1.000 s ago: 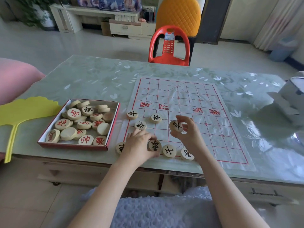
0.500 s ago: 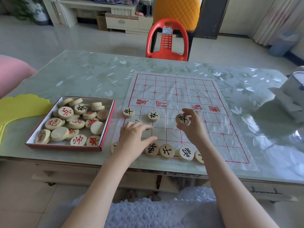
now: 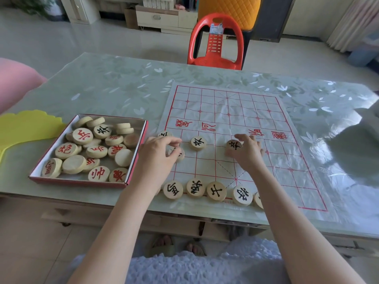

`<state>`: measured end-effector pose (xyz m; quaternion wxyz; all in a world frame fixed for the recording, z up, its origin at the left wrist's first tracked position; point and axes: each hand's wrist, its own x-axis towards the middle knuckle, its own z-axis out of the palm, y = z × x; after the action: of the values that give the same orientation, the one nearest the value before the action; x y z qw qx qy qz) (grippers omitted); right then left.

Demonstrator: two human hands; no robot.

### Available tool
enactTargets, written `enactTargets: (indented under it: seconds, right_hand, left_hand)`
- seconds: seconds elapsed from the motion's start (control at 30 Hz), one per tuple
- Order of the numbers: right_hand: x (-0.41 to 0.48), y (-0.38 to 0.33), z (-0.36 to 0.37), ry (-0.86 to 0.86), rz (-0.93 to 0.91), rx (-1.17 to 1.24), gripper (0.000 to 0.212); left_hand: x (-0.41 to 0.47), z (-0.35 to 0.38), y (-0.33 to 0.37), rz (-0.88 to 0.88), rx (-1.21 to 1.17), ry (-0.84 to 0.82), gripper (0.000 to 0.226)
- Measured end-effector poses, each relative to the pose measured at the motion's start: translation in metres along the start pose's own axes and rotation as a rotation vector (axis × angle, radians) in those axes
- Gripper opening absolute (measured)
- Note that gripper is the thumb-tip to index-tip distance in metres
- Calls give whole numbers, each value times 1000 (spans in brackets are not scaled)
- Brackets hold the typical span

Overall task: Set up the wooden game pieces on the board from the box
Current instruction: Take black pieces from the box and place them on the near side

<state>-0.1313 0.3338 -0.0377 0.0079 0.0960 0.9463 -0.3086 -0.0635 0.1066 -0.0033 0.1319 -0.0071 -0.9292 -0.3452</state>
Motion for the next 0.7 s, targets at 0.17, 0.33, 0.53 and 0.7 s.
enactTargets:
  seconds: [0.17, 0.33, 0.53, 0.7]
  right_hand:
    - [-19, -26, -4, 109, -143, 78, 49]
    - [-42, -65, 17, -34, -318, 183, 38]
    - [-55, -110, 46, -140, -365, 294, 33]
    - [-46, -150, 74, -157, -430, 276, 32]
  left_hand:
    - [-3, -15, -10, -81, -62, 36, 22]
    - [-9, -35, -34, -169, -106, 78, 22]
    - [1, -59, -82, -294, -69, 172, 25]
    - [23, -73, -115, -335, 47, 258, 33]
